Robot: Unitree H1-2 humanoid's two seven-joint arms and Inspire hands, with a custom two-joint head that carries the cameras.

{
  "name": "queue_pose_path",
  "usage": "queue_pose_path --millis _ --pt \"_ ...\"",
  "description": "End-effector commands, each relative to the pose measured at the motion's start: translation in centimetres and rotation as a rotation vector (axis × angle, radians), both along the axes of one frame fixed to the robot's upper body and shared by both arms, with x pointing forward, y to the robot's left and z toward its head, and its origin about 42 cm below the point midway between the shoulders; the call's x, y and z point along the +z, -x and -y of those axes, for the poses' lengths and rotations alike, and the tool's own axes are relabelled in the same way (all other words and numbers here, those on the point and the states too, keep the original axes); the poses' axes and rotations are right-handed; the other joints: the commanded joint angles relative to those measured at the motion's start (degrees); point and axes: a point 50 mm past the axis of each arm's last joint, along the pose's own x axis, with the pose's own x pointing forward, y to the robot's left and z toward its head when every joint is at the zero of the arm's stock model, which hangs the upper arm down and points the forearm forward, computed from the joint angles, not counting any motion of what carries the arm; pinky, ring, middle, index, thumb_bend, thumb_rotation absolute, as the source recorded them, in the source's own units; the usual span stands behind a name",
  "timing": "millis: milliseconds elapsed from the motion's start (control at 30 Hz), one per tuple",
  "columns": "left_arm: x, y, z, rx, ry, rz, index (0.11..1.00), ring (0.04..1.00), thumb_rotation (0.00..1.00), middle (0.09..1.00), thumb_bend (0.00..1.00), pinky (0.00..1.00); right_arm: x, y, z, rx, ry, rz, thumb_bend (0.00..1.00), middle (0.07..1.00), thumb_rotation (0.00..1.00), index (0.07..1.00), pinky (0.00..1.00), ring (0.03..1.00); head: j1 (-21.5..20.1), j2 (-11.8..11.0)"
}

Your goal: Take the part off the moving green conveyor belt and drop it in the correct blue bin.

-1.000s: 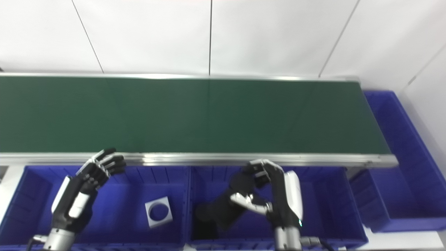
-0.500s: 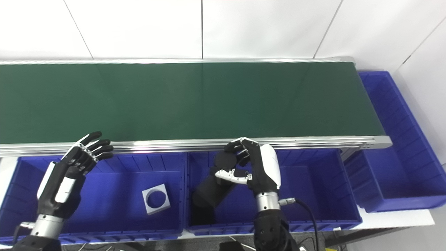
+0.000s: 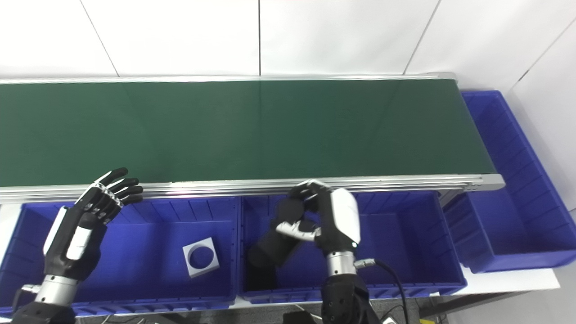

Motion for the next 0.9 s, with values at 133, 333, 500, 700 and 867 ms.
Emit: queue_pose_path --millis 133,333,500,700,867 --pt "1.0 -0.4 0.1 -0.012 -0.002 0.049 0.827 0.739 0.74 0.767 0.73 0.71 1.8 -0.3 -0.4 0.009 0.015 0.033 0.92 0.945 0.63 0.957 0.91 0.915 0.6 -0.5" --pt "0.7 -0.4 0.3 -0.018 0.0 0.048 0.829 0.745 0.74 0.772 0.74 0.72 1.9 -0.2 -0.1 -0.004 -0.018 0.033 1.0 0.976 0.69 0.998 0.9 0.925 1.5 -0.8" --pt "0.4 -0.2 0.8 -0.013 -0.002 0.046 0.824 0.741 0.74 0.767 0.73 0.72 1.9 0.1 0.1 -0.014 -0.061 0.051 1.0 0.957 0.72 0.986 0.87 0.906 3.1 -1.8" --pt "0.0 0.4 1.8 -0.016 -0.016 0.042 0.825 0.74 0.74 0.768 0.72 0.72 2.7 0.8 -0.3 -0.018 -0.16 0.135 0.88 0.9 0.81 0.912 0.77 0.852 6.2 -3.2" --pt "-0.5 0.6 2.9 -0.028 -0.036 0.055 0.824 0.738 0.75 0.768 0.71 0.71 4.9 1.4 -2.4 0.026 -0.416 0.23 0.73 0.82 0.82 0.854 0.69 0.772 9.0 -4.7"
